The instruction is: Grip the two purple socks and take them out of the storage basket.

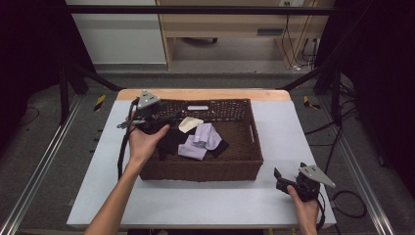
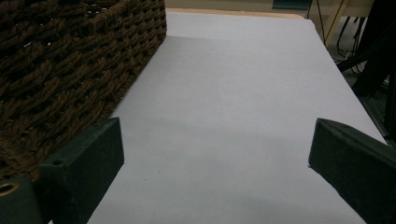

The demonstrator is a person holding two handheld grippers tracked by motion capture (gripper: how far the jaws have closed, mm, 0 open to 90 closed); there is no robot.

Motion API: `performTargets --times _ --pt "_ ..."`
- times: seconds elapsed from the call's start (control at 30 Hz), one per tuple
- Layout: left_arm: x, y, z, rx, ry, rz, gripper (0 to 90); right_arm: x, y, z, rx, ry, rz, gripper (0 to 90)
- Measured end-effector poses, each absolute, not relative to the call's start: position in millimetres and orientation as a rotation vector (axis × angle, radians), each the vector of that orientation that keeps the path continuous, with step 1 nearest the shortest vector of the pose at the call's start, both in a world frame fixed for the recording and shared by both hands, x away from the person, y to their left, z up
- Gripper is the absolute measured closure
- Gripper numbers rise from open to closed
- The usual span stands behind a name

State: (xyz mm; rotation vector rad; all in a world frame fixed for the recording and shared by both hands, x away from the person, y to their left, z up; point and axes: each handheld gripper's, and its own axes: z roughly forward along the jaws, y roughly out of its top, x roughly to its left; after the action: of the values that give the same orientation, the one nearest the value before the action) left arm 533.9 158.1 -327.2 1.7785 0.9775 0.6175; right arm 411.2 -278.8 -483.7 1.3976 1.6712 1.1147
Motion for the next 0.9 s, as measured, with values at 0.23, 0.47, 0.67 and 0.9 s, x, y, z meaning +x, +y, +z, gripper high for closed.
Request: performTargets --times 0.23,0.47,0.67,0.9 --pt "545.9 130.9 -340.5 1.812 0.951 0.593 41.6 411.2 -278.8 -483.7 1.397 1.672 1.114 3.7" --pt "558.6 115.4 -350.8 1.836 0.953 0.595 42.8 411.1 -278.5 -483.7 1.399 1.668 1.109 3.8" --pt "569.3 106.2 -366.1 1.873 0.985 0.595 43.0 411.1 -278.5 -483.7 1.399 1.669 1.110 3.8" --pt "575.7 99.1 -383.9 1.920 1.015 0.577 41.8 411.1 -278.3 -484.0 1.390 1.669 1.115 3.8"
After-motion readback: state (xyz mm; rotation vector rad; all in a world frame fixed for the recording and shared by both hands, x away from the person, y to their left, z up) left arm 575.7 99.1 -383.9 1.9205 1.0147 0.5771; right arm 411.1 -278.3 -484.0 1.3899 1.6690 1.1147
